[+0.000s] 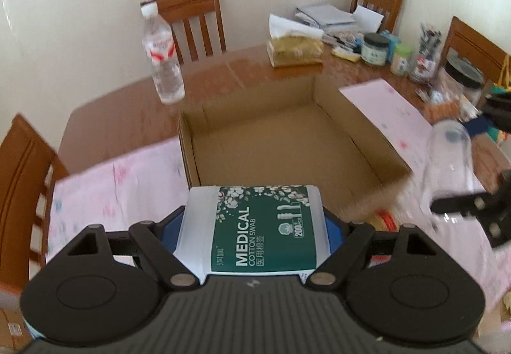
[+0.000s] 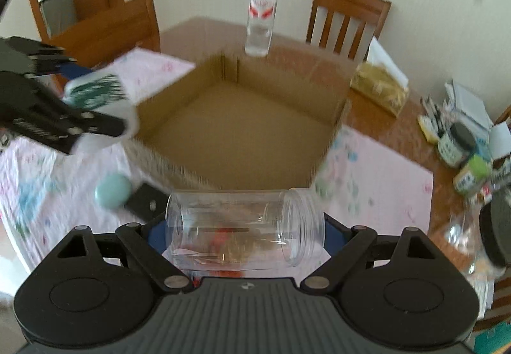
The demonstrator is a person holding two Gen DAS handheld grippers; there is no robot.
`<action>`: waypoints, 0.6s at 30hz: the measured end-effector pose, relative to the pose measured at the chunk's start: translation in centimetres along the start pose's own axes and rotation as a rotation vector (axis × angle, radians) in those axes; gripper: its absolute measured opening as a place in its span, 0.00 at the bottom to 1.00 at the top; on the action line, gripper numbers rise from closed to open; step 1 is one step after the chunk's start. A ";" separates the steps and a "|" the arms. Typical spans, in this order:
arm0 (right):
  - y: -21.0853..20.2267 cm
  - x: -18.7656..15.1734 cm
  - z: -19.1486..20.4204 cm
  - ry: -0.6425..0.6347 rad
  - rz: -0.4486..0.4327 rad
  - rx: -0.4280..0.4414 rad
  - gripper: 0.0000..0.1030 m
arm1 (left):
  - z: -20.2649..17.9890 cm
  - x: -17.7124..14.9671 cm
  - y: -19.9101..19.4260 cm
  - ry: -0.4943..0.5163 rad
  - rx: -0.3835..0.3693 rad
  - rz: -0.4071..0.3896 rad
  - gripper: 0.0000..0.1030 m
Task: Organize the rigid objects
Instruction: 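Carry the tub and jar into the cardboard box and open both grippers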
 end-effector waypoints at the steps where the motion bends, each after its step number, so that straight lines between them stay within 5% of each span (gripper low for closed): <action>1: 0.1 0.6 0.0 0.002 -0.010 -0.005 0.90 | 0.2 0.7 0.8 0.001 0.000 -0.003 0.80; 13: 1.6 3.8 -0.9 0.030 -0.030 -0.067 0.90 | 2.5 6.7 8.6 0.004 0.046 -0.018 0.83; 18: 2.1 4.5 -1.1 0.050 -0.030 -0.074 0.90 | 3.0 6.6 9.6 -0.014 0.068 -0.048 0.88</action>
Point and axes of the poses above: each gripper's, at about its wrist camera, not at the fingertips, and y roughly the way its jaws point, z to its left, x to its top, the point moved 7 cm from there along y, roughly the way its jaws point, and after that the axes turned 2 degrees about -y, right-handed, at the moved point
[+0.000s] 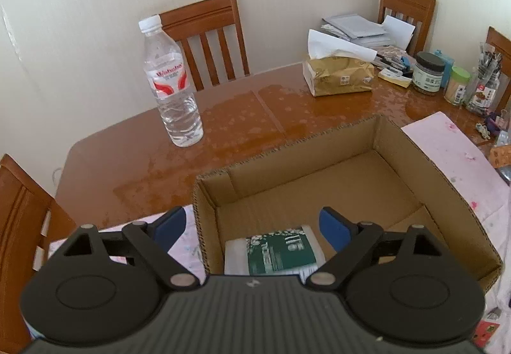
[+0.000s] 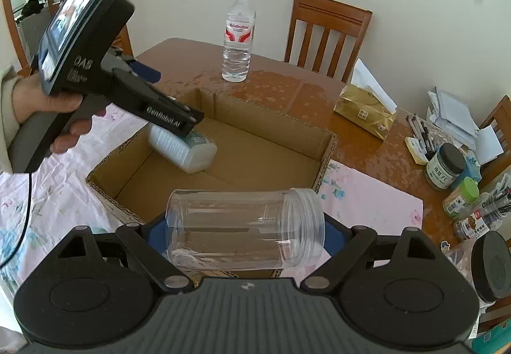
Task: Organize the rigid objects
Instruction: 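Carry the tub and jar into the cardboard box and open both grippers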
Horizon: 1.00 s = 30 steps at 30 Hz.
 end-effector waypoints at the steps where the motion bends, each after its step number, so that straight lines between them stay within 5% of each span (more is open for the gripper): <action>1: 0.1 0.1 0.0 0.002 0.001 -0.003 0.90 | 0.1 -0.2 -0.2 -0.013 -0.011 -0.001 0.88; 16: 3.8 2.7 -0.3 -0.007 0.021 -0.008 0.90 | 4.0 -7.1 -8.2 -0.184 0.056 -0.040 0.95; 26: 8.8 6.8 -1.1 -0.004 0.028 -0.018 0.91 | 4.1 -12.5 -10.6 -0.249 0.126 0.005 0.96; 30: 9.8 8.1 -1.6 -0.003 0.015 -0.051 1.00 | 4.1 -13.6 -11.0 -0.276 0.131 0.014 0.96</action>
Point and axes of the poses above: each gripper's, at about its wrist camera, not at the fingertips, and y roughly the way its jaws point, z to its left, x to its top, the point moved 7 cm from there along y, roughly the way its jaws point, and after that the axes turned 2 degrees about -y, right-handed, at the moved point
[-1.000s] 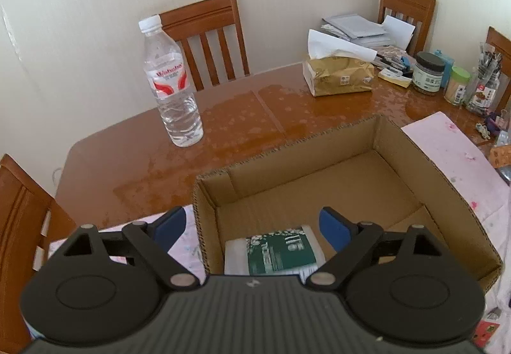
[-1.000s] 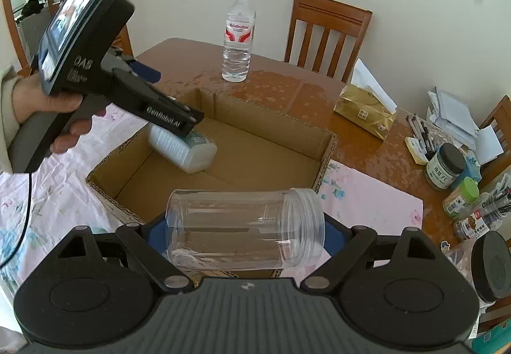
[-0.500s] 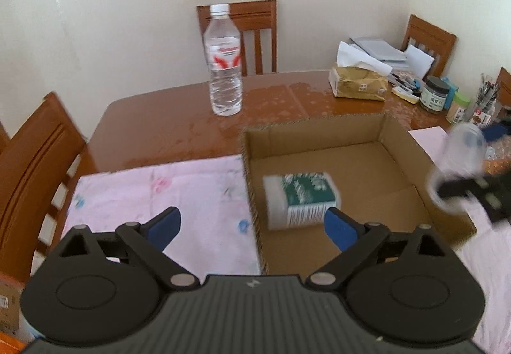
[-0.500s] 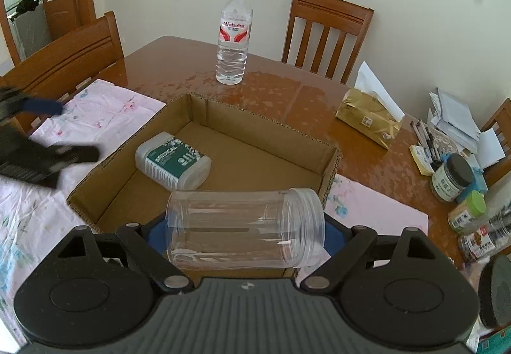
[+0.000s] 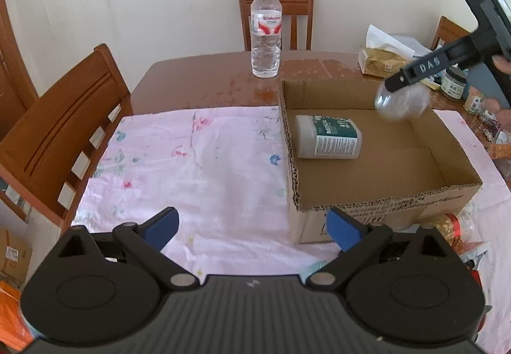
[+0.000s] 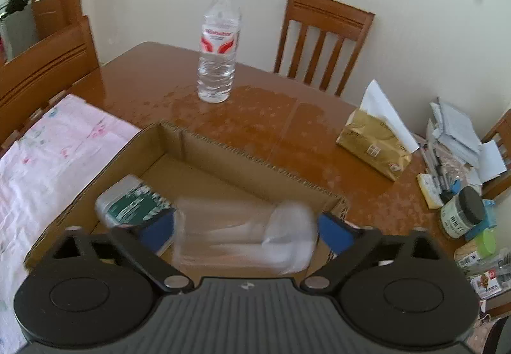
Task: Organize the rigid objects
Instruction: 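Carry the tub and jar into the cardboard box and open both grippers, then move the left gripper to the blue case while the right gripper approaches the black block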
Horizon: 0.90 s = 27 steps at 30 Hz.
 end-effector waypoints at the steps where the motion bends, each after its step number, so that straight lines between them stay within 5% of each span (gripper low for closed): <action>1: -0.1 0.1 0.0 0.005 -0.005 0.006 1.00 | 0.0 -0.1 0.0 -0.002 0.002 0.003 0.96; 12: -4.2 -2.6 0.2 0.030 0.004 -0.002 1.00 | -0.9 -0.9 -1.3 0.018 -0.017 0.017 0.96; 27: -9.1 -16.3 3.5 0.108 0.069 -0.022 1.00 | -1.1 -7.6 -2.4 0.011 -0.024 0.093 0.96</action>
Point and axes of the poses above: each gripper's, at about its wrist camera, not at the fingertips, and y roughly the way its jaws point, z to its left, x to its top, the point moved 7 cm from there along y, roughly the way its jaws point, and after that the axes turned 2 degrees about -y, right-handed, at the moved point
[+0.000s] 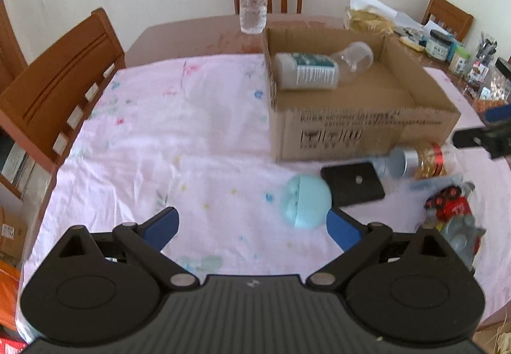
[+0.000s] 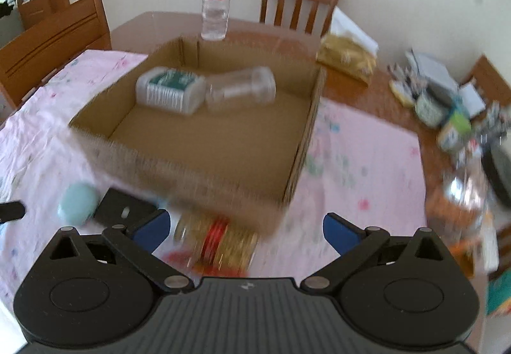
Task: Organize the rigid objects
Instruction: 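Move the left gripper to the blue case while the right gripper approaches the black block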
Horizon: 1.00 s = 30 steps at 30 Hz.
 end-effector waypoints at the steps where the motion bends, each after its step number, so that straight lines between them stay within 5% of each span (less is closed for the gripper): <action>1: -0.4 -0.7 0.0 0.009 0.001 0.003 1.00 | 0.0 -0.3 0.0 0.001 -0.004 0.003 0.96; 12: -4.8 -7.0 3.6 -0.022 -0.001 0.162 1.00 | -0.9 -1.5 -0.8 0.033 -0.047 -0.002 0.96; 19: -2.7 -10.8 7.0 -0.036 0.099 0.247 1.00 | -1.0 -2.3 -0.5 0.043 -0.061 0.019 0.96; 30: -1.2 -12.1 10.5 -0.010 0.168 0.287 1.00 | 0.0 -3.5 -0.2 0.060 -0.078 0.048 0.96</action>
Point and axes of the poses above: each gripper's, at about its wrist camera, not at the fingertips, and y roughly the way its jaws point, z to its left, x to its top, the point moved 7 cm from there along y, roughly the way its jaws point, and after that the axes turned 2 degrees about -y, right-handed, at the moved point
